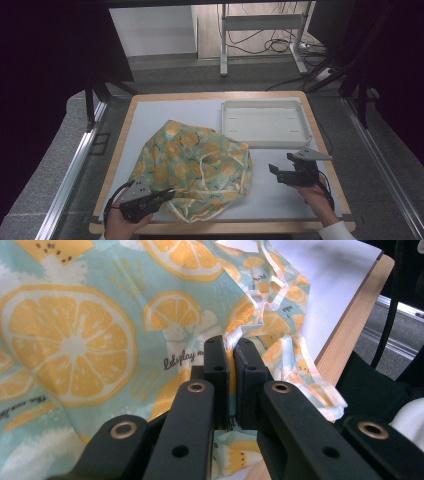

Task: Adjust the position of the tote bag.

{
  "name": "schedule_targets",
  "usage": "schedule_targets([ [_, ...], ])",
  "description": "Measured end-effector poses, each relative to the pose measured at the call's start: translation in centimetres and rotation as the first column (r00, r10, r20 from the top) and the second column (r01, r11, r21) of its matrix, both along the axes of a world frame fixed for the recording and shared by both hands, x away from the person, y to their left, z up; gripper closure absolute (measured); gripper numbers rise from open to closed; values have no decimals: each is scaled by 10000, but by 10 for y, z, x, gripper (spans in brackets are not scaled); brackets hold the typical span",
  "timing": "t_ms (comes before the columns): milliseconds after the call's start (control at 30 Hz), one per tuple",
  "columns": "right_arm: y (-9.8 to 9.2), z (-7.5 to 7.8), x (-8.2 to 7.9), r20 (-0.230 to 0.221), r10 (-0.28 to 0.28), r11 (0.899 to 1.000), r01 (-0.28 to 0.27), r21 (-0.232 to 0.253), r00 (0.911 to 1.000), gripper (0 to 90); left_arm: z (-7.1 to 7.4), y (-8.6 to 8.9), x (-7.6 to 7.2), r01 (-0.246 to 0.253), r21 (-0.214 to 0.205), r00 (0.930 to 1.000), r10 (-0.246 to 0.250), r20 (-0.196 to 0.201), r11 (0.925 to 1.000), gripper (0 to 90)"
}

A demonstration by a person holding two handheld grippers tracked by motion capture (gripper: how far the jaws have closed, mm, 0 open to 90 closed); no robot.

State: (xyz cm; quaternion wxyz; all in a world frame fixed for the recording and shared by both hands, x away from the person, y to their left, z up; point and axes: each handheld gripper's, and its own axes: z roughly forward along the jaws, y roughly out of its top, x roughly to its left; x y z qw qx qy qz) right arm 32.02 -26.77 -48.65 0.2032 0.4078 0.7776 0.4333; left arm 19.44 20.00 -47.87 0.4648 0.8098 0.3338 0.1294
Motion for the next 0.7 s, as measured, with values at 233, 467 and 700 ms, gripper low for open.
schedule_targets([
  [233, 20, 20, 13, 380, 385, 9993, -386, -2, 9985, 177, -1, 7, -3, -152, -149, 9999, 151, -80, 9998, 866],
  [467, 50, 29, 33, 303, 1196, 9925, -1188, -274, 9924, 200, -4, 8, -9, -175, -205, 9997, 171, -174, 9996, 865],
  [700, 71, 32, 57, 264, 1251, 9921, -1247, -155, 9918, 236, -9, 10, -15, -195, -126, 9994, 191, -291, 9997, 866],
])
